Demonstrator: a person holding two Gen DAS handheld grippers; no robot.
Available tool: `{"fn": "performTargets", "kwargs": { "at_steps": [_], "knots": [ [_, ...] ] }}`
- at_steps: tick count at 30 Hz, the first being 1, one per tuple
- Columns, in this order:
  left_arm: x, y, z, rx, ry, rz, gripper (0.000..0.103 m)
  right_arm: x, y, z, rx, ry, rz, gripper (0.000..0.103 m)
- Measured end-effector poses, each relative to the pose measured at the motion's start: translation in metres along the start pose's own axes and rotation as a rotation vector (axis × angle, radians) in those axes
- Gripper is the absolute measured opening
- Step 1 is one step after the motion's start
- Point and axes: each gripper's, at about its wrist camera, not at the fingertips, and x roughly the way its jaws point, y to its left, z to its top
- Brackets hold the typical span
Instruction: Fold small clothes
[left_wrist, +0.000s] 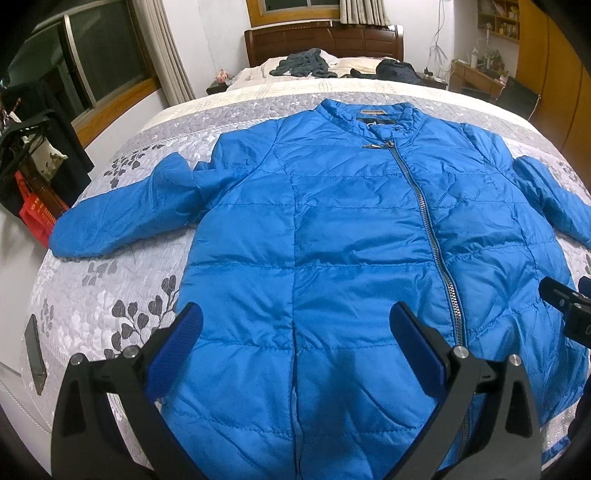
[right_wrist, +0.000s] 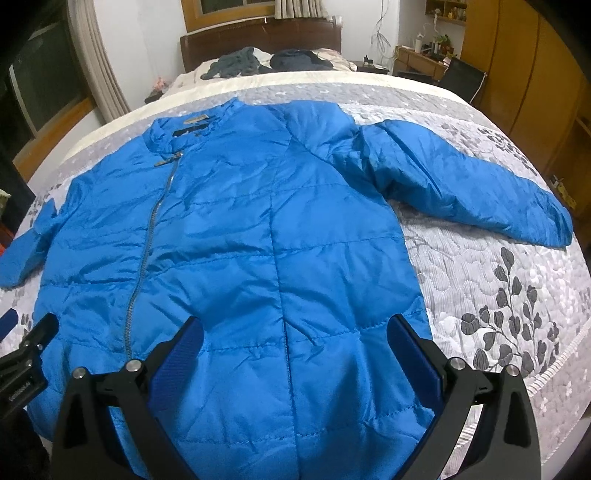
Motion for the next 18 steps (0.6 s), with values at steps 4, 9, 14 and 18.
{"fn": "performTargets", "kwargs": {
  "at_steps": [4, 9, 14, 18],
  "knots": [
    [0.0001, -0.0004, -0.0001, 0.001, -0.001, 0.001, 0.100, 0.0010, 0.0000, -0.0004, 0.003, 0.004, 0.006, 0.099],
    [0.0003, 0.0001, 0.0000, -0.001, 0.000, 0.000, 0.100, 0.0040, 0.0003, -0.0005, 0.002, 0.011, 0.004, 0.099],
    [-0.0004, 0.0001, 0.0000, 0.000, -0.001, 0.000, 0.100, 0.0035, 0.0006, 0.0002, 0.000, 0.005, 0.002, 0.099],
    [0.0008, 0.0003, -0.0004, -0.002, -0.002, 0.001, 0.100, 0.0008, -0.0004, -0.0005, 0.000, -0.003, -0.002, 0.099]
  ]
}}
